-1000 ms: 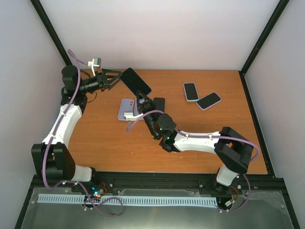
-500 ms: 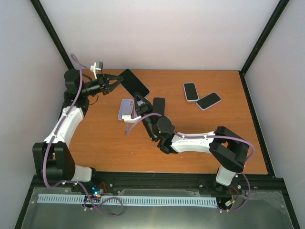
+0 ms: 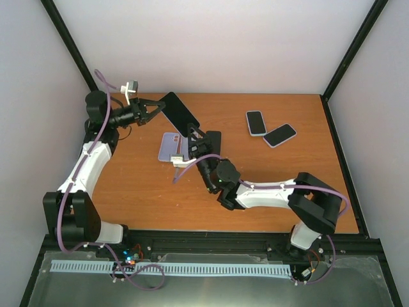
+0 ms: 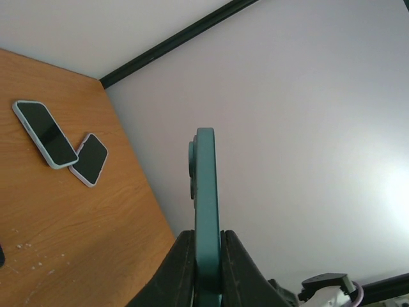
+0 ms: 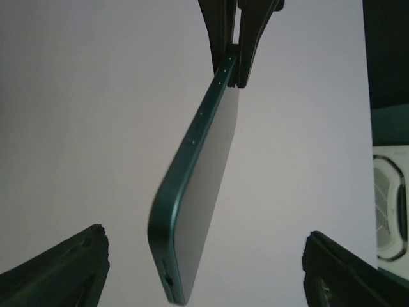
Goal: Take the phone out of the phone case
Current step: Place the phone at the center of the board.
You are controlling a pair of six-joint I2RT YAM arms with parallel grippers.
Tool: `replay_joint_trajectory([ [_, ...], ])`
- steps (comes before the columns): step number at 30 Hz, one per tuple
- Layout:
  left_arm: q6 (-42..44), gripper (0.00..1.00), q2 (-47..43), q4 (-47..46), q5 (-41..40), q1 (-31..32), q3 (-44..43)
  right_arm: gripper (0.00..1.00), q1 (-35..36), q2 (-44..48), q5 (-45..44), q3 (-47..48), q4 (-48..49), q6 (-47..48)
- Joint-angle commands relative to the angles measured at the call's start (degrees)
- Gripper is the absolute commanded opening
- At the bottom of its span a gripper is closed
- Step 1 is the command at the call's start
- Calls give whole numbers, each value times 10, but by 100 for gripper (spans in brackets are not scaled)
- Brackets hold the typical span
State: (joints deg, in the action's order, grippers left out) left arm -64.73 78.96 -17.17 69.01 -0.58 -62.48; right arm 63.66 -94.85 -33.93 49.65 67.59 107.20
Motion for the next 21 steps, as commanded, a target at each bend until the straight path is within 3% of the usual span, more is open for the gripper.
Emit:
replay_joint_trajectory([
  [1, 80, 1, -1, 26, 8, 2, -48, 88, 3, 51, -27, -24, -44, -68],
  [5, 148, 1, 3, 59, 5, 2, -58, 100, 2, 94, -44, -34, -146, -143],
  [9, 207, 1, 6, 88, -2, 2, -67, 100, -1, 132, -62, -18, -312, -241],
  [12, 251, 1, 11, 113, -11, 2, -76, 100, -5, 154, -52, 18, -492, -377],
  [16, 299, 1, 20, 132, -8, 1, -79, 100, -35, 177, 12, 91, -726, -541],
  [21, 374, 1, 33, 170, 18, 2, -81, 100, -83, 194, 114, 161, -873, -657],
])
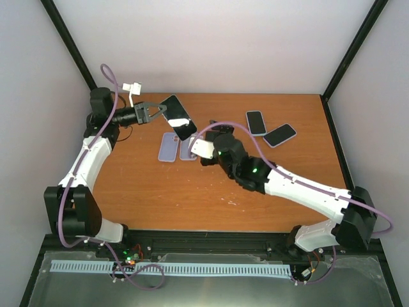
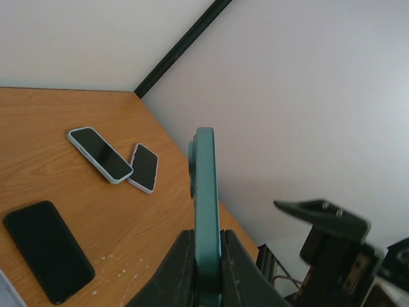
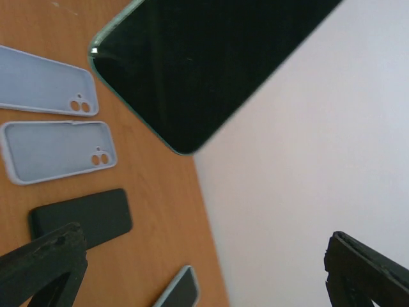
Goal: Take the phone out of the phone case
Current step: Place the phone at the center of the board.
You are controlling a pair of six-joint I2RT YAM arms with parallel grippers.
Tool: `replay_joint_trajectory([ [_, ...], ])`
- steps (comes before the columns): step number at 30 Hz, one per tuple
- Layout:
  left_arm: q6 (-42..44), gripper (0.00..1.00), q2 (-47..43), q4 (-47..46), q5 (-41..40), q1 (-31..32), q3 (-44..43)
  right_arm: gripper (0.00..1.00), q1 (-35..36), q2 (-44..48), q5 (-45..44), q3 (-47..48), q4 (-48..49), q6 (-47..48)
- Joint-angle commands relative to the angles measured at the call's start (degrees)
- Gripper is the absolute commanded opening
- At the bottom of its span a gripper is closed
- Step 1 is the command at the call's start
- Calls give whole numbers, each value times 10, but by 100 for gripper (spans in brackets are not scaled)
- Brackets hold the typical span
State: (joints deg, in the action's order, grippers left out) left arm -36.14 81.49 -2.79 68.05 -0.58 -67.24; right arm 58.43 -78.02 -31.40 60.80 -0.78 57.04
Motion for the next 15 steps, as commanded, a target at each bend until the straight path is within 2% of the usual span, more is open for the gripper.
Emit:
replay_joint_trajectory([
  [1, 101, 1, 9, 30, 37, 2, -32, 100, -43, 28, 117, 60, -209, -178],
  [7, 150, 4, 11, 36, 97, 8, -15, 100, -125, 38, 316, 128, -309, -312],
  [15, 189, 5, -2, 42, 120, 42, -6, 96, -199, 47, 517, 157, -328, -452],
])
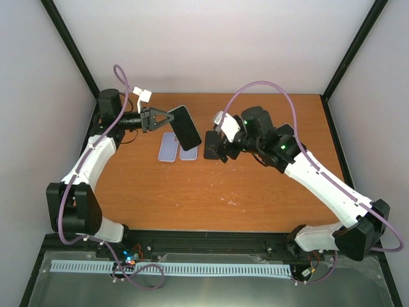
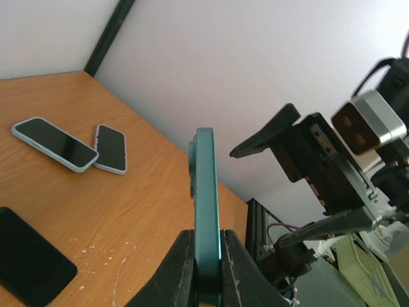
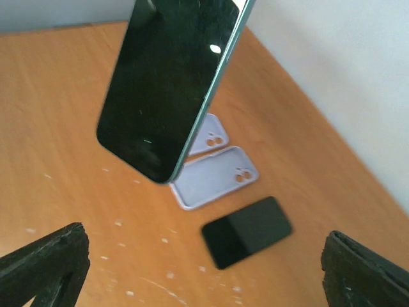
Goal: Take the phone out of the phone case
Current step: Place the phone at the center of the board.
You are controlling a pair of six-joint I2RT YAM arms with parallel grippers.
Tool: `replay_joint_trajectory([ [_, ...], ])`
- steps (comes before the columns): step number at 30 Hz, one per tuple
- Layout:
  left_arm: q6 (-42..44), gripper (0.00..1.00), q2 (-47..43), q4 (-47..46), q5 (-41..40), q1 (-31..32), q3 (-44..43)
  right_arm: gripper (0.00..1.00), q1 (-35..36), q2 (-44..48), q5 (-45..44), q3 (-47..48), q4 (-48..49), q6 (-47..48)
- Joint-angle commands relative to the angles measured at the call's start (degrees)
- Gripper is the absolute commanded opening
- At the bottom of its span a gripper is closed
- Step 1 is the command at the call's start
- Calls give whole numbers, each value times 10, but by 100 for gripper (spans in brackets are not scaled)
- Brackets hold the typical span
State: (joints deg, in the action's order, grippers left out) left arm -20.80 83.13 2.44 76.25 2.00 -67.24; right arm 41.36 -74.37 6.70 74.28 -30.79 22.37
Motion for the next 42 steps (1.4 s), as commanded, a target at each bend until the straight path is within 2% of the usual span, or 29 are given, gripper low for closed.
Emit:
replay_joint_trajectory([
  [1, 37, 5, -21, -12, 42, 22, -6, 95, -44, 9, 162, 23, -26, -124],
  [7, 31, 5, -32, -26, 69, 43, 0, 86, -99, -16, 298, 28, 2, -227],
  [14, 17, 4, -50, -44, 67, 61, 11, 76, -104, -47, 389, 34, 33, -297],
  [22, 3, 2, -50, -51, 55, 75, 9, 62, -99, -78, 423, 46, 48, -323],
  [28, 2, 2, -39, -51, 48, 87, 2, 42, -92, -83, 414, 50, 46, -318],
  [33, 1, 2, -28, -45, 42, 89, -7, 20, -90, -83, 411, 49, 44, -318],
  [39, 0, 3, -25, -43, 34, 89, -10, 5, -91, -78, 416, 42, 46, -324],
  [42, -2, 8, -24, -41, 31, 89, -10, 3, -93, -73, 422, 36, 49, -331],
])
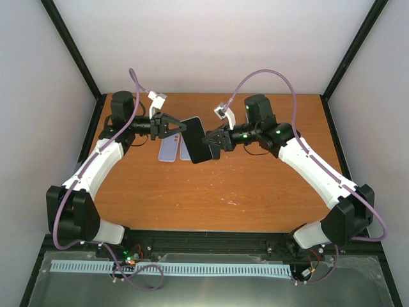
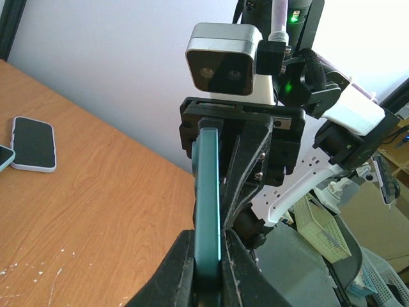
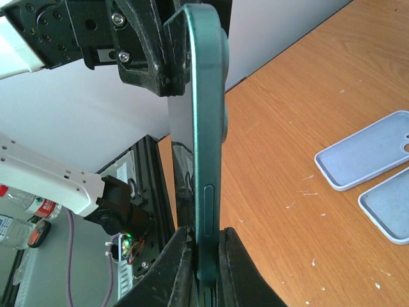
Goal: Take the phone out of the phone case
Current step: Place the phone at the center of the board.
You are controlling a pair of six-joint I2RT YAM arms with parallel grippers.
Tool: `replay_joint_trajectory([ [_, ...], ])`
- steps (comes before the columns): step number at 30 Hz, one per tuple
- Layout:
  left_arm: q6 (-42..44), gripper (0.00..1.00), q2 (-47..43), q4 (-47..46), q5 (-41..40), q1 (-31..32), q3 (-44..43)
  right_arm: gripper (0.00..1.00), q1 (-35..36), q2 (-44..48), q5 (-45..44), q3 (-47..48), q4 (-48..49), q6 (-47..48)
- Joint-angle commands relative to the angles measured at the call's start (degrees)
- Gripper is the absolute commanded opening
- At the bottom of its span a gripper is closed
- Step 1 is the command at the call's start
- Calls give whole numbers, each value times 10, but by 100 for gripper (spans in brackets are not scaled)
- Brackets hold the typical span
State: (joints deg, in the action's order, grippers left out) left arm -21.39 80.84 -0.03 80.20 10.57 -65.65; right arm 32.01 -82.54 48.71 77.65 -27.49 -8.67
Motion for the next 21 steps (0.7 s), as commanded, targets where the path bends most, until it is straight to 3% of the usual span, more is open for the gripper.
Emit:
replay_joint_trajectory([
  [1, 4, 10, -1, -17, -10, 3, -26, 3, -2, 13, 4, -1, 19, -23],
  [6, 3, 28, 0, -17, -18, 3, -26, 3, -19, 26, 10, -17, 34, -44],
  [9, -3, 56, 4, -15, -27, 3, -29, 3, -34, 33, 19, -28, 47, -58],
  [15, 15, 99, 6, 15, -65, 2, -44, 3, -76, 46, 31, -65, 71, -83],
  [21, 41, 100, -2, 54, -108, -1, -61, 3, -134, 43, 38, -98, 59, -69],
])
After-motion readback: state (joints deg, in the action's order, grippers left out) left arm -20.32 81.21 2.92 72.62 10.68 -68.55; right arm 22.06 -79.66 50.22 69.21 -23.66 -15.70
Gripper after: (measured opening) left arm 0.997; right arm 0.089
